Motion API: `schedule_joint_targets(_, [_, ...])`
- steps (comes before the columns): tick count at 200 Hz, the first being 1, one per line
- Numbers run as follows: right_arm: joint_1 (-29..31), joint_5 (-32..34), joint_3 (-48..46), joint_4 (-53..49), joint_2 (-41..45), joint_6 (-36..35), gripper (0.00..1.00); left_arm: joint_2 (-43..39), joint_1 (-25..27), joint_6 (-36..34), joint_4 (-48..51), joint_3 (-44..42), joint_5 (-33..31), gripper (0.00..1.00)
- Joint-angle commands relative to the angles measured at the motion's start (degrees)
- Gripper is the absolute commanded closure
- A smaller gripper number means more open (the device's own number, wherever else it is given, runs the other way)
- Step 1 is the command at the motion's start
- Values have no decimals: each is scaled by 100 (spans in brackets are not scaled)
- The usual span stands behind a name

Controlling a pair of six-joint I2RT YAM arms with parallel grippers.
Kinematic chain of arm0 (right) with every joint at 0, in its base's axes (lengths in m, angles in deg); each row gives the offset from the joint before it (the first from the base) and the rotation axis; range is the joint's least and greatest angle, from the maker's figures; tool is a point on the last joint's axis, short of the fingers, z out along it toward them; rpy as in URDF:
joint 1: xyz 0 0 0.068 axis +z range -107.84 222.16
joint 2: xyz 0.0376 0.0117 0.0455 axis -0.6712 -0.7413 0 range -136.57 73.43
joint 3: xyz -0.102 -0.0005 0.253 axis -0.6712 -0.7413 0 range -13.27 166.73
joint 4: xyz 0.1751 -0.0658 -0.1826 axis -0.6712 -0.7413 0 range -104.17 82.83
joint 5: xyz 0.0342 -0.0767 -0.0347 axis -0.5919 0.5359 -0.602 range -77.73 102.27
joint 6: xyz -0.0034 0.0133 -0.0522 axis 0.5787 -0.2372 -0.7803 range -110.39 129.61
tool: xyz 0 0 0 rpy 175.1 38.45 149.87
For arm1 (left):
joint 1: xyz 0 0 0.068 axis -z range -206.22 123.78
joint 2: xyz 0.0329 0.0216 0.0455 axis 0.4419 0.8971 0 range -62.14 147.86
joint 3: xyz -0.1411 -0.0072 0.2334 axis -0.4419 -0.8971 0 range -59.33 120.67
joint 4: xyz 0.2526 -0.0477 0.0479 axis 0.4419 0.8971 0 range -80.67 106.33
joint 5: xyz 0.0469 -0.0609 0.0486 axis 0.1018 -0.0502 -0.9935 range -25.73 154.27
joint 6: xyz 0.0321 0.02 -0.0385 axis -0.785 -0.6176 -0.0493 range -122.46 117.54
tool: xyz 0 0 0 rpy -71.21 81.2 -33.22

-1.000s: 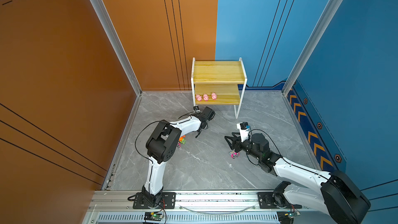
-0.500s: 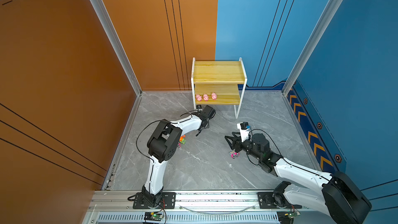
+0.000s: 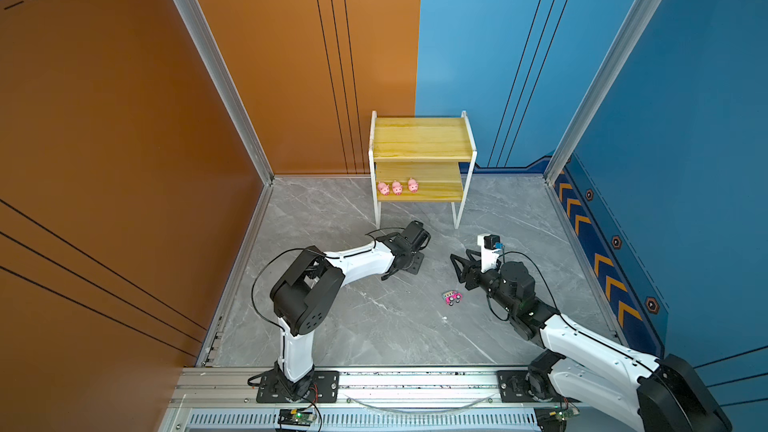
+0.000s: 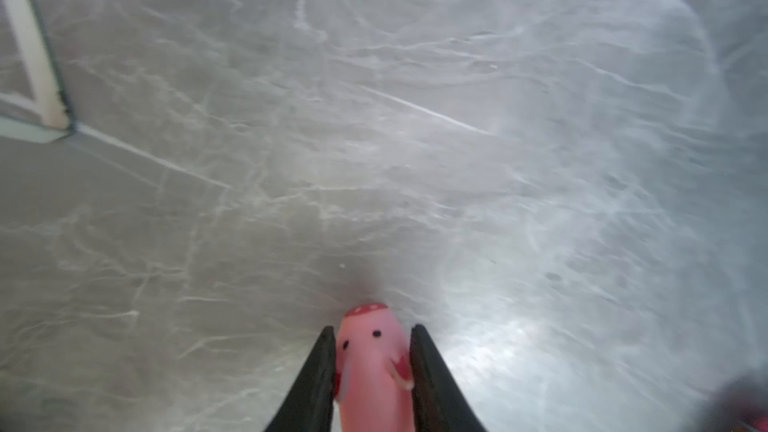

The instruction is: Place and organize the plastic toys onto the shelf

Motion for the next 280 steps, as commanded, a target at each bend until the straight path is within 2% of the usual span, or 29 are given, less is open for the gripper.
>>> schedule_joint_targets(1, [-127,291,-116,-187,126,189,40,-156,228,-725,-208,-119,608,68])
schedule_joint_targets(40, [-269,369,-206,-210,294,263,40,-30,521,-1024,-208,-255,744,67])
schedule_joint_targets(69, [-305,335,-238,-127,253,290,40,-8,668,-1169,-199,-289,511,63])
schedule_joint_targets(91, [-310,316,-233,-81,184,299,40,14,730,-1226,-151,-269,441,57])
schedule_joint_targets(111, [-305,304,-229,-80,171,290,40,-8,756,-1234,-116,-298,352,48])
schedule_joint_targets(152, [-316,279,-236,-69,180,291,40,-17,763,-1167,-24,-412,194,39])
schedule_joint_targets(227, [-332,234,-233,-43,171,291,40,198,752,-1164,249,-375,142,39])
schedule_joint_targets(280, [-332,237,-239,-38,157,290,40,285,560,-1053,303,-364,72,39])
